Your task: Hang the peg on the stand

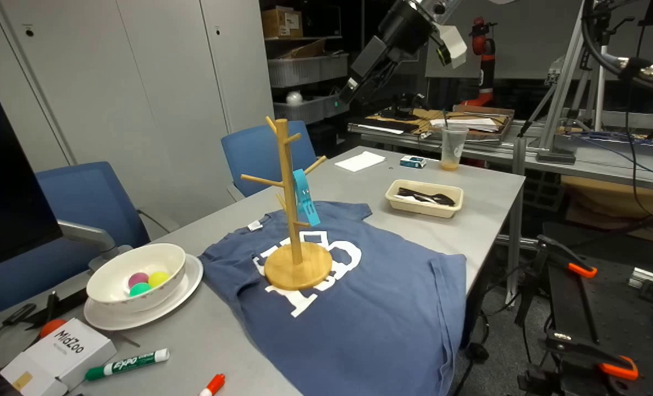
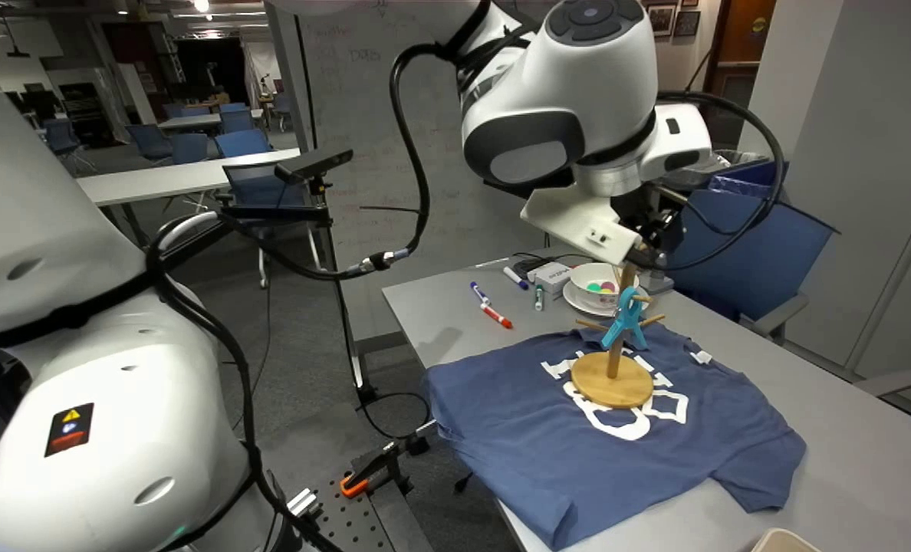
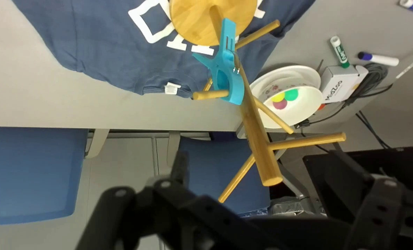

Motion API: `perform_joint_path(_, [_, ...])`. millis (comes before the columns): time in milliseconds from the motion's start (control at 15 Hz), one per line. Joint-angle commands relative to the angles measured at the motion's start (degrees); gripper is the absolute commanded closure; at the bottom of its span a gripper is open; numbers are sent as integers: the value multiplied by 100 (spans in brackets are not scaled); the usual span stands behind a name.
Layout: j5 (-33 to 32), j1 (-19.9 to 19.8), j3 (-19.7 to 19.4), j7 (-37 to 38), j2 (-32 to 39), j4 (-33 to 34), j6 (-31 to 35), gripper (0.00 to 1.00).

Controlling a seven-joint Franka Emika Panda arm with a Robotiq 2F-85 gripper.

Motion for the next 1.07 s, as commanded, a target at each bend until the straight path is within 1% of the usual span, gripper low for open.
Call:
perform_joint_path(0, [-983,-245,179,409,-455,-219,-159,0])
perform_joint_path(267, [-1316,-185,197,450,-622,-146,-246,0])
perform_joint_path(467, [-1336,-135,228,415,-701,-126,-304,0])
perform_joint_path(733, [-1367,-163,304,444,-761,-151,-392,0])
perform_joint_path(800, [-1186,-89,247,311,-582,-87,-222,0])
perform_joint_path(1000, [-1186,-89,264,311,-591,-87,-239,0])
